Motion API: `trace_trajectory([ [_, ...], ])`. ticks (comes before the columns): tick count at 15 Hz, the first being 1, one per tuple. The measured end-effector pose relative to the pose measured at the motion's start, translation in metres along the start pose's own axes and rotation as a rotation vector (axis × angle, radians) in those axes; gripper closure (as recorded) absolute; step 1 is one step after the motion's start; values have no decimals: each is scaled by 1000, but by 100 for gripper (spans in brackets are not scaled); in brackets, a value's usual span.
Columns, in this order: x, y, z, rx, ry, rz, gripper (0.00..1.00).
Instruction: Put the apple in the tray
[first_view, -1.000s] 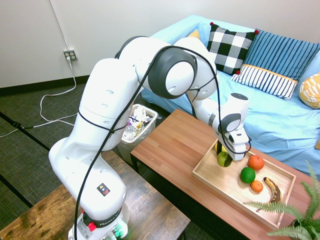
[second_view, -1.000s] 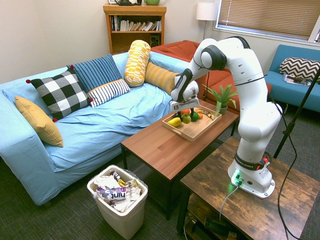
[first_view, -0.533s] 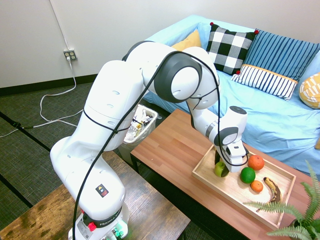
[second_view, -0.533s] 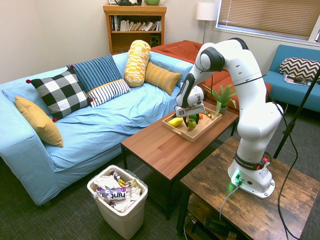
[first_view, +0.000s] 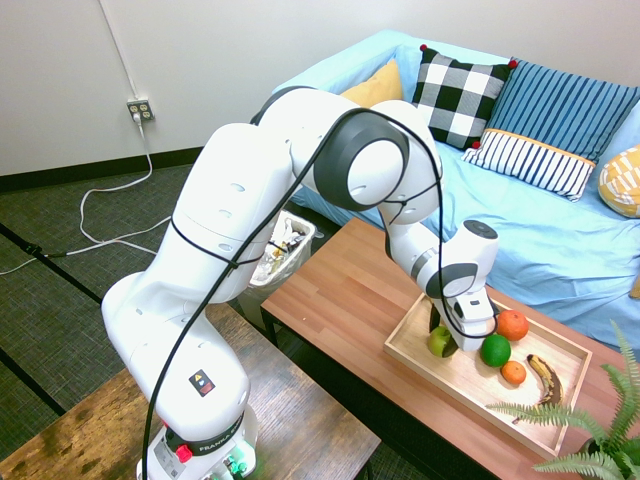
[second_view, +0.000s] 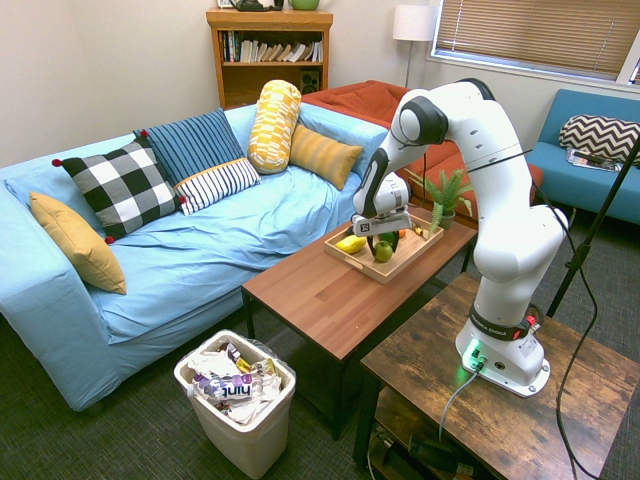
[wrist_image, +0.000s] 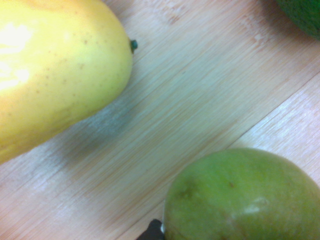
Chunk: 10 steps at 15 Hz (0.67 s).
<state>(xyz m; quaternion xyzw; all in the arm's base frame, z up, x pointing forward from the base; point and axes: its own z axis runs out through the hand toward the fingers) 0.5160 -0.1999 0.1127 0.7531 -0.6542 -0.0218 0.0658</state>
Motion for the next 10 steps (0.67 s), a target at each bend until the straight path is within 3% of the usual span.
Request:
trace_trajectory([
  [5, 15, 6, -22, 41, -1, -9, 0],
  [10, 32, 31, -99, 123, 38, -8, 0],
])
